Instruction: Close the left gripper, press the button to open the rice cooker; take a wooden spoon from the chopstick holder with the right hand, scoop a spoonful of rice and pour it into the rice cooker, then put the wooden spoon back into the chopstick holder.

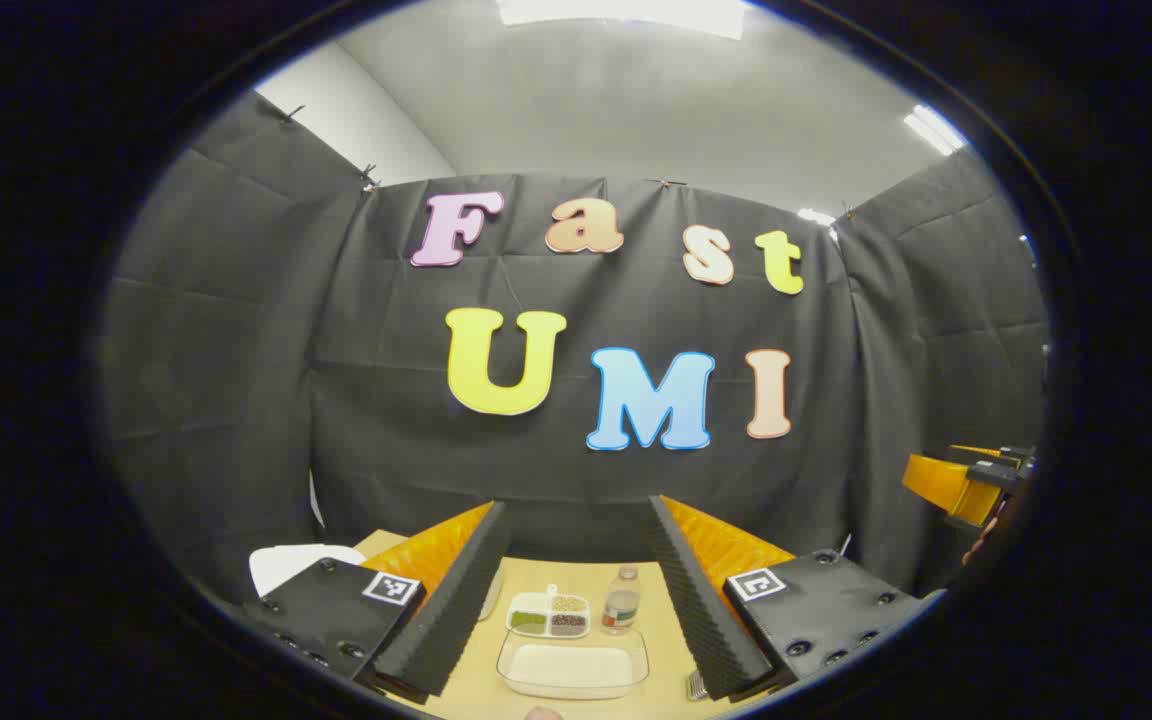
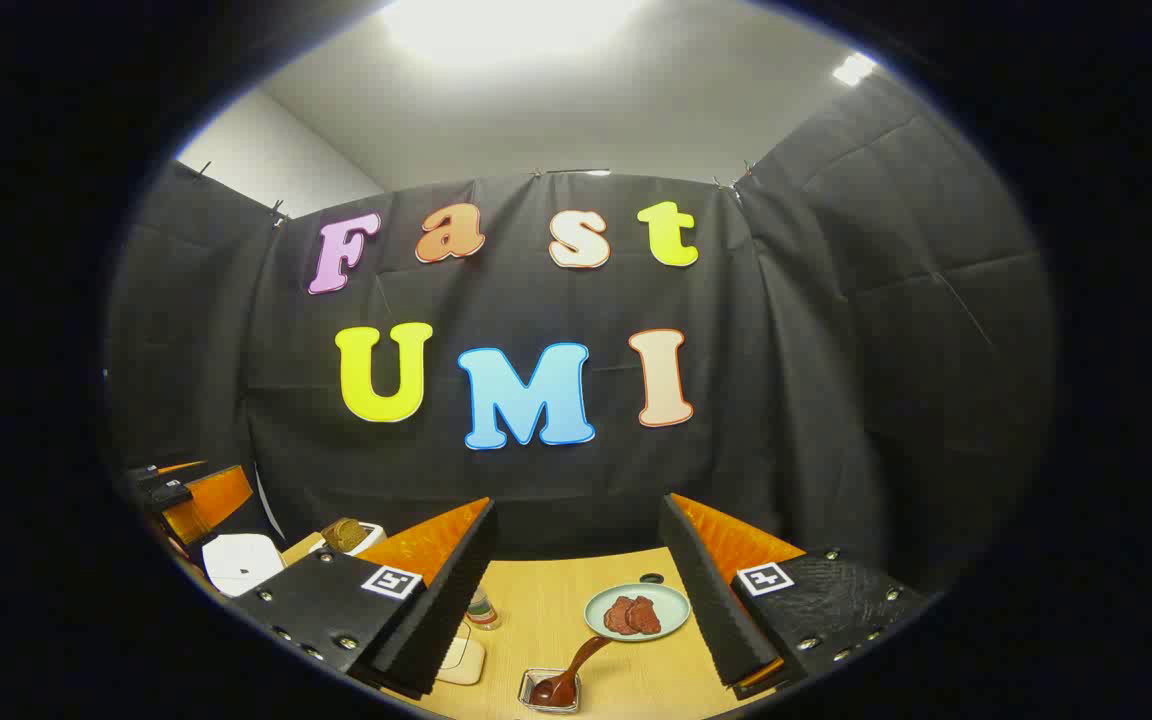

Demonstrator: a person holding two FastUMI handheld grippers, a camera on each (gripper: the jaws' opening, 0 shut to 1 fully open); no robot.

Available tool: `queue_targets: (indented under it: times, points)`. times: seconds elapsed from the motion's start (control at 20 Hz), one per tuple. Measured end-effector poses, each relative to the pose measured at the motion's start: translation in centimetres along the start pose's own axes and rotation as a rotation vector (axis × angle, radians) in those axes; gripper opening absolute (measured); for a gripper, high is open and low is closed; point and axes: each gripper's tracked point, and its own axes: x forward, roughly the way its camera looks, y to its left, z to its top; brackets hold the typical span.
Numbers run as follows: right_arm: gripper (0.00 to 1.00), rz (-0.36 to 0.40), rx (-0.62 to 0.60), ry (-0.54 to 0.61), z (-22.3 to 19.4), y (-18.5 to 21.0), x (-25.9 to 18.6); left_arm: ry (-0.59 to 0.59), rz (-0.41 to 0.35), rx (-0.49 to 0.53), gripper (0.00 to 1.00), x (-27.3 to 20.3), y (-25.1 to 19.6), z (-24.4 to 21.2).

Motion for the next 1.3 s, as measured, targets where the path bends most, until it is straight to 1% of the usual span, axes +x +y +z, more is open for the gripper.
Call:
queue_targets:
  times: [0.05,0.1,0.2,0.25,0.35,0.45,0.65,0.7,0.9,1.0,1.05,1.2,1.3]
  points:
    - [0.99,0.003,-0.005,0.002,0.0,0.1,-0.1,-0.002,0.005,0.003,0.98,0.0,0.0,0.0]
    - [0.99,0.007,-0.011,0.004,-0.1,0.2,-0.1,-0.003,0.009,0.01,0.96,-0.1,0.1,0.1]
    - [0.99,0.013,-0.012,0.011,-0.2,0.5,-0.1,-0.003,0.017,0.028,0.98,-0.1,0.3,0.0]
    - [0.99,0.017,-0.011,0.015,-0.1,0.7,-0.1,-0.002,0.015,0.029,0.96,-0.2,0.1,0.0]
    - [0.99,0.025,-0.01,0.014,0.2,1.0,0.0,-0.007,0.008,0.021,0.98,-0.5,0.0,0.4]
    - [0.99,0.03,-0.018,0.008,0.6,1.1,0.0,-0.019,0.009,0.022,0.96,-0.7,0.0,0.8]
    - [0.99,0.028,-0.019,-0.004,1.2,1.2,-0.3,-0.015,0.002,0.01,0.98,-0.5,0.2,0.9]
    - [0.99,0.029,-0.018,-0.003,1.1,1.3,-0.3,-0.016,0.003,0.008,0.96,-0.3,0.3,0.9]
    - [0.99,0.023,-0.017,-0.009,0.5,1.4,-0.2,-0.031,0.041,0.037,0.98,-0.4,1.7,0.3]
    - [0.99,0.026,-0.011,0.005,-0.3,1.9,-0.3,-0.019,0.048,0.03,0.98,-0.4,2.2,-0.2]
    - [0.99,0.03,-0.01,0.009,-0.4,2.2,-0.3,-0.014,0.047,0.026,0.96,-0.6,2.4,-0.4]
    - [0.99,0.041,-0.016,0.024,-1.2,2.8,-0.3,0.003,0.073,0.028,0.96,-0.8,4.6,-1.3]
    - [0.99,0.05,-0.018,0.041,-1.9,3.4,-0.3,0.024,0.102,0.012,0.98,-0.8,6.7,-2.1]
